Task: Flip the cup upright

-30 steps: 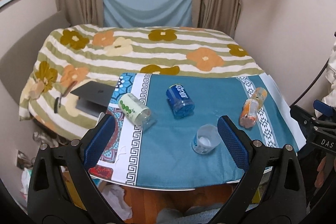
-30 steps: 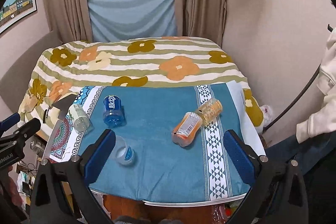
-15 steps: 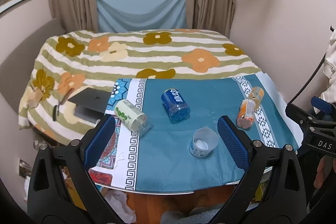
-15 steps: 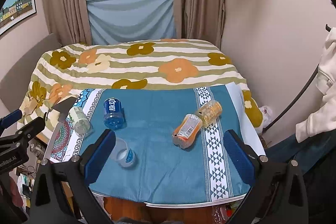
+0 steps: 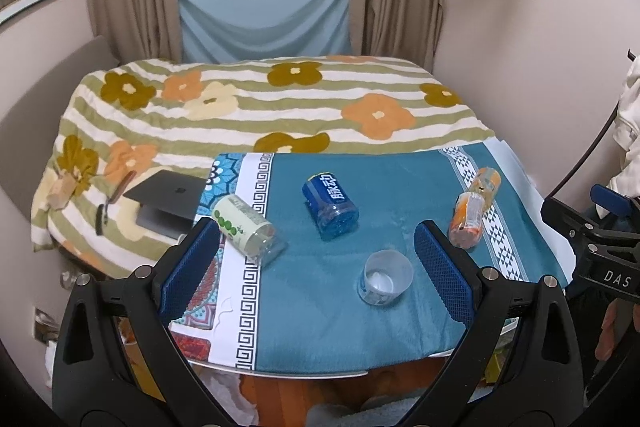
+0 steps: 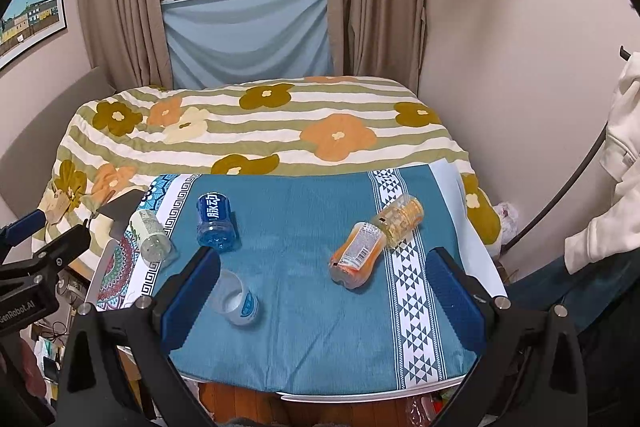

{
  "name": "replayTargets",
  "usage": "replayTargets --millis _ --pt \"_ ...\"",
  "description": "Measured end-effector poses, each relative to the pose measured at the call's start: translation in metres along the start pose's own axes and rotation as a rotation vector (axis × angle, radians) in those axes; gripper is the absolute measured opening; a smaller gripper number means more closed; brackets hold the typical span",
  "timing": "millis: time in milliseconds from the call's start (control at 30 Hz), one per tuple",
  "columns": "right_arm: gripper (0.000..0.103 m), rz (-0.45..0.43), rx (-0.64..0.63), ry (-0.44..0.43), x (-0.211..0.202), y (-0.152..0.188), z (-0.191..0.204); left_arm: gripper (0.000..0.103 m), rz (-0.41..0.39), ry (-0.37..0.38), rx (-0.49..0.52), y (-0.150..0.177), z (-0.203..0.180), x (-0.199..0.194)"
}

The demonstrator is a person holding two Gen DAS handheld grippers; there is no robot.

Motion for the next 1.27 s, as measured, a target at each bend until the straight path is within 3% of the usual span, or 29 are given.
replayTargets --millis 1267 --pt "0.102 -0.004 0.0 0.003 0.0025 -0.0042 -0.0009 0.103 -0.004 0.009 0.009 -0.0084 -0.0046 0.0073"
Point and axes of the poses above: each gripper's, at about its wrist camera, not at the fingertips, and x roughly the way its jaws point, z to its left, y to its underside, the point moved 8 cm from there along x, roughly the way its jaws point, and after that the axes turned 11 degrees about -x, right-handed, at the moved point
